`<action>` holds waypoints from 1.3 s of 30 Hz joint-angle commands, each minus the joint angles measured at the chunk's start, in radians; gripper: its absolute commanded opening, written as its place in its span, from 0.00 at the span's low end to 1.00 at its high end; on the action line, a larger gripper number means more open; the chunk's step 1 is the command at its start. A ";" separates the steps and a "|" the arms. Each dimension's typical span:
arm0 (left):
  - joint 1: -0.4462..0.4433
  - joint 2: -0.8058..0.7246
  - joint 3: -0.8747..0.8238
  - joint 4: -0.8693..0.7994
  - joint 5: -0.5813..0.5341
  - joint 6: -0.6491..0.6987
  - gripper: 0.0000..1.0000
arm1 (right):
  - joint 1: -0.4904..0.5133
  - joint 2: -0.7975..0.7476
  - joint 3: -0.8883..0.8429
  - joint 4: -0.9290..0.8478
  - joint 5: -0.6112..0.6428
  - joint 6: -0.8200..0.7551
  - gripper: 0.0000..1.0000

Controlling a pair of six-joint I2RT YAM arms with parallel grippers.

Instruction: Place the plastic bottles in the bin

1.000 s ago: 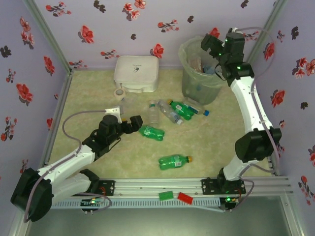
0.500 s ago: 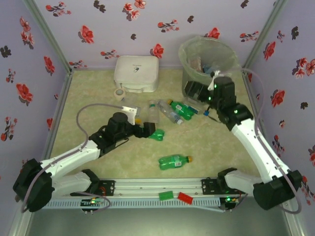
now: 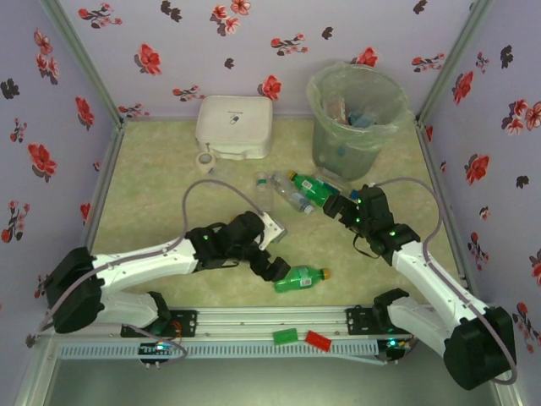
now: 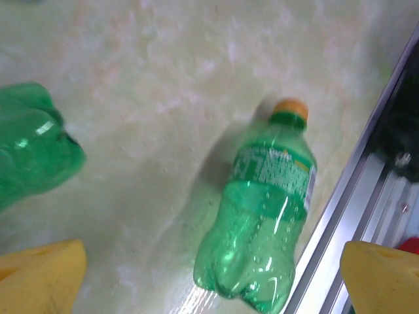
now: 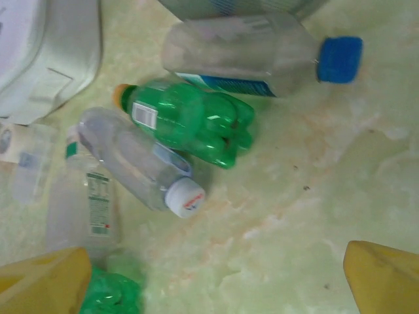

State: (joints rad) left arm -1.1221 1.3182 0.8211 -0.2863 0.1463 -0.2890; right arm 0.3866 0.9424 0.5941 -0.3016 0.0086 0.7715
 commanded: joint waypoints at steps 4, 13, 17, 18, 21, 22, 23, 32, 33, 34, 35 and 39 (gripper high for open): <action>-0.071 0.131 0.125 -0.130 -0.036 0.130 0.99 | 0.004 -0.011 0.038 0.043 0.050 0.005 1.00; -0.116 0.310 0.202 -0.199 -0.043 0.175 0.97 | 0.004 -0.007 0.062 0.012 0.046 -0.021 1.00; -0.119 0.365 0.205 -0.204 -0.059 0.186 0.94 | 0.004 -0.011 0.054 0.016 0.062 -0.020 1.00; -0.122 0.374 0.206 -0.204 -0.064 0.186 0.94 | 0.003 -0.010 0.054 0.019 0.061 -0.019 1.00; -0.122 0.395 0.215 -0.208 -0.079 0.195 0.93 | 0.003 -0.005 0.047 0.042 0.046 -0.014 1.00; -0.121 0.402 0.223 -0.212 -0.082 0.200 0.93 | 0.004 -0.002 0.046 0.049 0.040 -0.013 1.00; -0.121 0.408 0.228 -0.215 -0.084 0.204 0.92 | 0.003 0.002 0.047 0.053 0.038 -0.013 1.00; -0.123 0.389 0.222 -0.202 -0.087 0.226 0.63 | 0.003 0.003 0.053 0.049 0.037 -0.006 1.00; -0.123 0.378 0.216 -0.193 -0.086 0.224 0.59 | 0.003 0.004 0.052 0.050 0.034 -0.005 1.00; -0.123 0.364 0.211 -0.181 -0.087 0.222 0.58 | 0.004 0.006 0.052 0.052 0.032 -0.004 1.00; -0.123 0.351 0.203 -0.164 -0.089 0.220 0.57 | 0.003 0.007 0.053 0.055 0.031 -0.002 1.00; -0.121 0.249 0.117 -0.015 -0.177 0.193 0.57 | 0.002 0.002 0.068 0.077 0.017 0.002 1.00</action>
State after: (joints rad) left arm -1.2392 1.6508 0.9813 -0.4053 0.0376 -0.0761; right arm 0.3866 0.9482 0.6277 -0.2558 0.0364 0.7681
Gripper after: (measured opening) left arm 0.617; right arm 0.996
